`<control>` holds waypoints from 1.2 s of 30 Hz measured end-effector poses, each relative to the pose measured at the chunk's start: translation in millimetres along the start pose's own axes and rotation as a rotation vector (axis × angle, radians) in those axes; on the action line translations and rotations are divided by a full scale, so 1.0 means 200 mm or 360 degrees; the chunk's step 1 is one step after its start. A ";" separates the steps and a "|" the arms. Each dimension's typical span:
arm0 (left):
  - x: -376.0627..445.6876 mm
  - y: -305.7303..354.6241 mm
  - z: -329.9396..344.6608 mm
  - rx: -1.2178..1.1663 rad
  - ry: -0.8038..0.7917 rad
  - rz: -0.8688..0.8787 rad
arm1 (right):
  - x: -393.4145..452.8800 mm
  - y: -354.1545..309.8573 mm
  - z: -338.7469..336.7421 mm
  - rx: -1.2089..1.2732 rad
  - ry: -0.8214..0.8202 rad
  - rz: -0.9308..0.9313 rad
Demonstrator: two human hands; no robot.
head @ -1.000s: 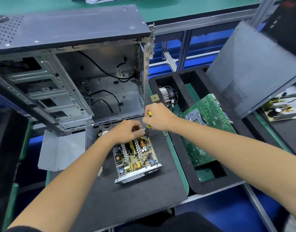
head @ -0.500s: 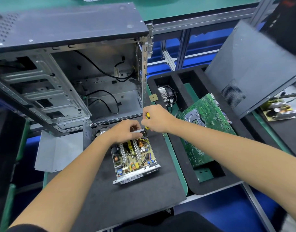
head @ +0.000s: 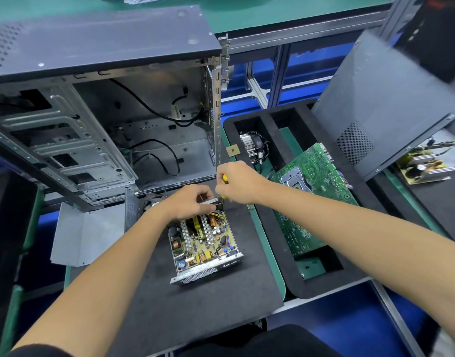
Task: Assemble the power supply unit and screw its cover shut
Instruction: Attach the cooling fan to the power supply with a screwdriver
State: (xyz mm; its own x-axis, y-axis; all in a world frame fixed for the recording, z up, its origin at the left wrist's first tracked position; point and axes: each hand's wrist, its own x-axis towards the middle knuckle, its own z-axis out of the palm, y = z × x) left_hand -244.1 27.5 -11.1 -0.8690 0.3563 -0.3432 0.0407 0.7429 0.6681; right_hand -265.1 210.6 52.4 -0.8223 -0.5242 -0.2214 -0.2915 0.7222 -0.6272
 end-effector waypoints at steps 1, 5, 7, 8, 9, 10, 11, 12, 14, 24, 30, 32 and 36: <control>0.00 0.00 0.00 0.0000 -0.0003 -0.0004 | 0.00 0.00 -0.01 0.0004 0.0017 0.0004; 0.00 0.00 0.00 -0.0005 -0.0010 0.0012 | -0.01 0.01 -0.01 0.0027 0.0030 0.0013; -0.01 0.01 0.00 -0.0017 -0.0005 0.0019 | -0.02 0.01 0.00 0.0046 0.0035 0.0011; 0.00 0.01 0.00 -0.0019 0.0000 0.0020 | -0.02 0.01 -0.01 0.0052 0.0037 0.0011; 0.00 0.00 0.00 -0.0027 0.0007 0.0019 | -0.02 0.01 -0.01 0.0054 0.0041 0.0013; -0.01 0.00 0.00 -0.0056 0.0017 0.0021 | -0.02 0.01 -0.01 0.0059 0.0054 0.0018; -0.01 0.00 0.00 -0.0112 0.0028 0.0028 | -0.02 0.01 -0.02 0.0070 0.0076 0.0026; -0.01 0.01 0.01 -0.0188 0.0045 0.0039 | -0.02 0.01 -0.03 0.0090 0.0108 0.0037; -0.02 0.02 0.00 -0.0353 0.0124 0.0066 | -0.02 0.02 -0.06 0.0153 0.0188 0.0068; 0.00 0.16 0.02 -0.0155 0.0230 0.0107 | 0.01 0.01 -0.29 0.0453 0.0546 0.0150; -0.02 0.19 0.04 -0.0136 0.0279 0.0157 | -0.01 -0.01 -0.29 0.0500 0.0556 0.0126; -0.02 0.20 0.04 -0.0104 0.0281 0.0165 | -0.01 -0.02 -0.28 0.0480 0.0551 0.0121; -0.02 0.19 0.04 -0.0056 0.0319 0.0135 | -0.02 -0.03 -0.27 0.0469 0.0543 0.0117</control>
State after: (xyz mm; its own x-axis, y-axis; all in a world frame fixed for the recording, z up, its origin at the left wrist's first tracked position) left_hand -234.6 59.1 9.9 -0.9440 0.2942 -0.1493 0.1035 0.6938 0.7127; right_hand -286.9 232.5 96.7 -0.9641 -0.2618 -0.0457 -0.1153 0.5668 -0.8157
